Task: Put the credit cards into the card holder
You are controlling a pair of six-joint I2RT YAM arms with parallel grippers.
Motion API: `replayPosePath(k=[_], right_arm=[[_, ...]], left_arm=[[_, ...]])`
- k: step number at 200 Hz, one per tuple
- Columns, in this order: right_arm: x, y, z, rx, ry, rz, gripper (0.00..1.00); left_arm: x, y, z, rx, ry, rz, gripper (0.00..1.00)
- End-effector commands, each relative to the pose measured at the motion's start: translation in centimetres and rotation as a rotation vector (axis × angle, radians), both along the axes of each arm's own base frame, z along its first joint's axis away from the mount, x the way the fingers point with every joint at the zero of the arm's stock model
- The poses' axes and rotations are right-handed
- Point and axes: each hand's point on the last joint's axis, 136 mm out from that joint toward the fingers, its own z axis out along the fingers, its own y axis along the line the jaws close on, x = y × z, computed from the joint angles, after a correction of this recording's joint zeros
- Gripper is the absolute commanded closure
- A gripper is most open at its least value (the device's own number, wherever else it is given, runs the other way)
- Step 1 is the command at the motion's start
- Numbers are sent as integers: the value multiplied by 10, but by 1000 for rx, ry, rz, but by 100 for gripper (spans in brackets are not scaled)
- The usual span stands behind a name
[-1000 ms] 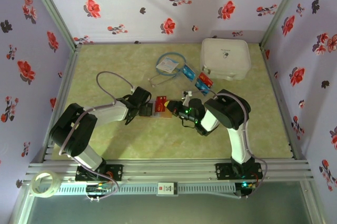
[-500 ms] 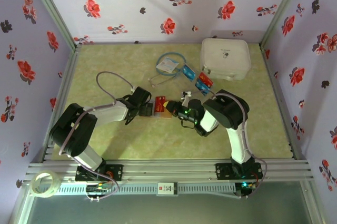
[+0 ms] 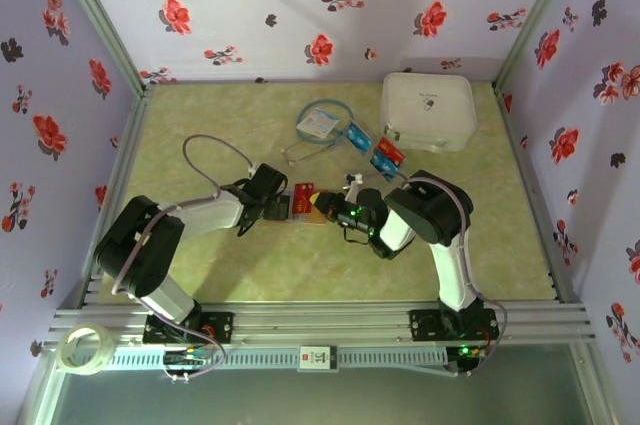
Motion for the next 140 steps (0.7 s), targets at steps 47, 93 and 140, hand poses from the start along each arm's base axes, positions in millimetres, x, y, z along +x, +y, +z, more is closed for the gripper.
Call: replayPosePath(k=[47, 93, 140], right_arm=[[-5, -5, 18, -83, -3, 20, 100], [1, -17, 43, -140, -43, 7, 100], [30, -62, 106, -423, -159, 24, 100]], left_arm=[[-9, 19, 13, 50, 36, 31, 0], [-7, 18, 16, 17, 11, 29, 0], [5, 11, 28, -42, -23, 22, 0]])
